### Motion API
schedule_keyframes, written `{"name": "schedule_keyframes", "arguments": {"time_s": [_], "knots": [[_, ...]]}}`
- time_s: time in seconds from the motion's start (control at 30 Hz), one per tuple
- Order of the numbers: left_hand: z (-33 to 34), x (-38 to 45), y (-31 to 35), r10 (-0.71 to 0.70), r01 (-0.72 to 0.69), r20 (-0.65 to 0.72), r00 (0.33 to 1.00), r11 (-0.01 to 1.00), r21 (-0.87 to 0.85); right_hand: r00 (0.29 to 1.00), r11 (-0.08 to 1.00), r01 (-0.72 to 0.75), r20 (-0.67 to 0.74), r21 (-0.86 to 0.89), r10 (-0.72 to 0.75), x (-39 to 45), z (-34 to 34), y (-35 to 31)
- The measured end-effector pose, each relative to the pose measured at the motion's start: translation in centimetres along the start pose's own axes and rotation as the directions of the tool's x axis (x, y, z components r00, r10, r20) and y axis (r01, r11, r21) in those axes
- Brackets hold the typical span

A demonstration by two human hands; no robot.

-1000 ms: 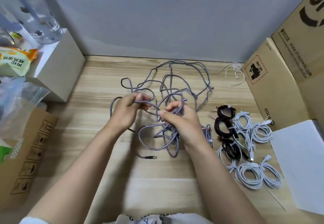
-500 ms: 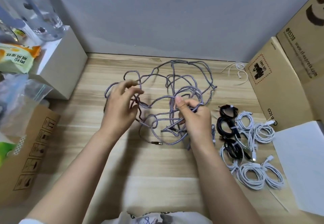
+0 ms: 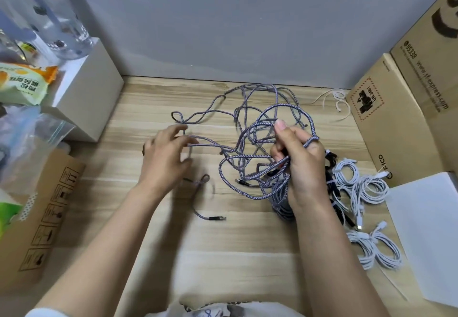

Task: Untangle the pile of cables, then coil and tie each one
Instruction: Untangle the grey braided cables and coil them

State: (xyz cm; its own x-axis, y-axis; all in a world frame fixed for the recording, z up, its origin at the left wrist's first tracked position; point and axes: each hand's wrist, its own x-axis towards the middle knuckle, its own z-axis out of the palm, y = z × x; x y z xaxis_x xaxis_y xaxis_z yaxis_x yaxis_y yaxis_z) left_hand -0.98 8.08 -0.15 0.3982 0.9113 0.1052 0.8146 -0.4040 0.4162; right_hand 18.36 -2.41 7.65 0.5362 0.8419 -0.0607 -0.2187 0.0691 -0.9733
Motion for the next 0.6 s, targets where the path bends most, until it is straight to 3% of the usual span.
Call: {"name": "schedule_keyframes", "arguments": {"time_s": [0.07, 0.13, 0.17, 0.23, 0.27, 0.33, 0.47, 0.6], "knots": [[0.1, 0.2, 0.8, 0.073, -0.072, -0.012, 0.997, 0.997, 0.016, 1.0, 0.996, 0.018, 0.009, 0.088, -0.019, -0.2, 0.1, -0.5], [-0.1, 0.6, 1.1, -0.014, 0.011, -0.018, 1.0, 0.984, -0.178, 0.999, 0.97, 0.043, -0.012, 0.239, -0.041, -0.3, -0.1, -1.2], [-0.6, 0.8, 1.3, -0.115, 0.125, 0.048, 0.992, 0.914, -0.387, 0.998, 0.948, 0.06, -0.033, 0.312, -0.052, -0.3, -0.4, -1.4], [-1.8, 1.2, 1.9, -0.275, 0.36, 0.241, 0.931, 0.575, -0.734, 0.996, 0.941, 0.083, -0.05, 0.329, -0.07, -0.1, -0.9, -1.8], [-2.5, 1.3, 2.3, -0.291, 0.402, 0.298, 0.909, 0.425, -0.811, 0.996, 0.957, 0.088, -0.033, 0.277, -0.082, 0.1, -1.1, -1.9], [-3.8, 1.3, 3.3, -0.264, 0.383, 0.308, 0.914, 0.312, -0.87, 0.993, 0.99, 0.104, 0.042, 0.093, -0.108, 0.2, -1.4, -1.6], [-6.0, 1.1, 5.8, -0.193, 0.24, 0.191, 0.962, 0.275, -0.931, 0.988, 0.972, 0.095, 0.137, -0.215, -0.066, -0.3, -0.8, -0.4], [-6.5, -0.7, 8.0, -0.018, 0.061, 0.058, 0.998, 0.369, -0.927, 0.994, 0.937, -0.004, 0.105, -0.348, 0.043, -0.7, 0.1, 1.8]]}}
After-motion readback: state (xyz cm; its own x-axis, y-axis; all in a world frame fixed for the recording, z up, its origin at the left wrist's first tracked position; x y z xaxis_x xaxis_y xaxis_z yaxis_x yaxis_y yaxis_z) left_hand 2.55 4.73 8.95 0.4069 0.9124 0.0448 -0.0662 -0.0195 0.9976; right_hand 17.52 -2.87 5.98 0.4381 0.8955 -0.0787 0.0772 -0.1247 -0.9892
